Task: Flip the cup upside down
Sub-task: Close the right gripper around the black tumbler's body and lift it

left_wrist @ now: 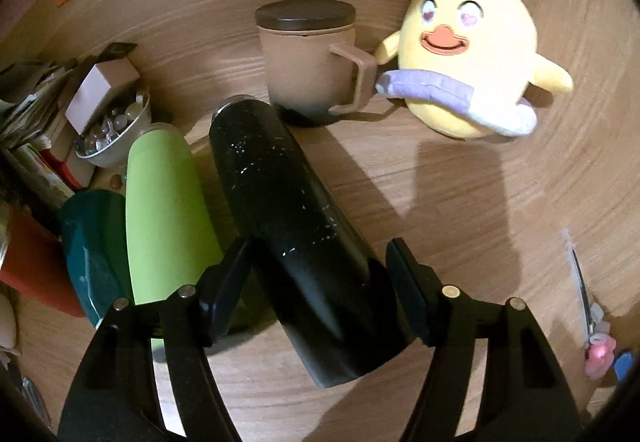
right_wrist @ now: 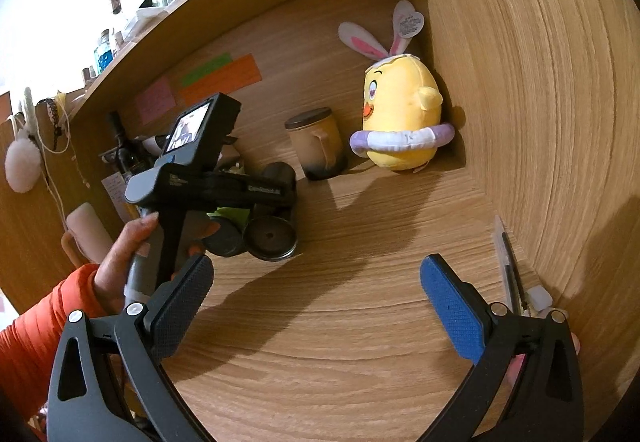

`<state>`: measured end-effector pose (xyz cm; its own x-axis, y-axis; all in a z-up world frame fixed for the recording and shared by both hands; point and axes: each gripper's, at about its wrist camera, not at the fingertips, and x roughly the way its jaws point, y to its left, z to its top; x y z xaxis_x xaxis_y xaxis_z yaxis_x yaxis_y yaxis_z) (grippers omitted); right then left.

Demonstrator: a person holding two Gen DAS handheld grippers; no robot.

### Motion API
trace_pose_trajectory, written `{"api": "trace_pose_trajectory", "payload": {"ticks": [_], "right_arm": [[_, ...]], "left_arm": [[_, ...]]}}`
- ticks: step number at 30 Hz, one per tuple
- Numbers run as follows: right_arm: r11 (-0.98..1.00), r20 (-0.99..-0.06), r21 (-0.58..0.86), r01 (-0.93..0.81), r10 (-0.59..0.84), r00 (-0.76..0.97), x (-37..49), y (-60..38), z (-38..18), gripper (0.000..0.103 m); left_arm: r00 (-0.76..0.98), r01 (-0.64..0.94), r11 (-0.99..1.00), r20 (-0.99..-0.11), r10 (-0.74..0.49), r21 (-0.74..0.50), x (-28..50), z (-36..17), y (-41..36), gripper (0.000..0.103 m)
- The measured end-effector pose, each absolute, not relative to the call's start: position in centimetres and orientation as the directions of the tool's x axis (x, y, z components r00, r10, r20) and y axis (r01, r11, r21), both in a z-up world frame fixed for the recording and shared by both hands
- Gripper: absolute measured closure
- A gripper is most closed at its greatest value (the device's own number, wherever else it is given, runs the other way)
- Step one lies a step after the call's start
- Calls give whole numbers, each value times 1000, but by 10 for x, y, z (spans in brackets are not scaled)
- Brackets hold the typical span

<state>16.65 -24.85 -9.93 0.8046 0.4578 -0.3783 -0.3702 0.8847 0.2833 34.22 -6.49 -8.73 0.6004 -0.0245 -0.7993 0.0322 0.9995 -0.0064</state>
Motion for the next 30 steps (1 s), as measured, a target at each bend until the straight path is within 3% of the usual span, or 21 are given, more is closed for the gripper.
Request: {"api": "trace_pose_trajectory", "payload": {"ticks": [13, 30], "right_arm": [[889, -357, 245, -386, 453, 817, 137, -246, -89, 0], [872, -340, 183, -454, 490, 803, 85, -216, -85, 0]], "left_arm": [[610, 110, 991, -783, -126, -74, 247, -85, -70, 43], [621, 155, 962, -735, -273, -227, 137, -77, -43, 46]]}}
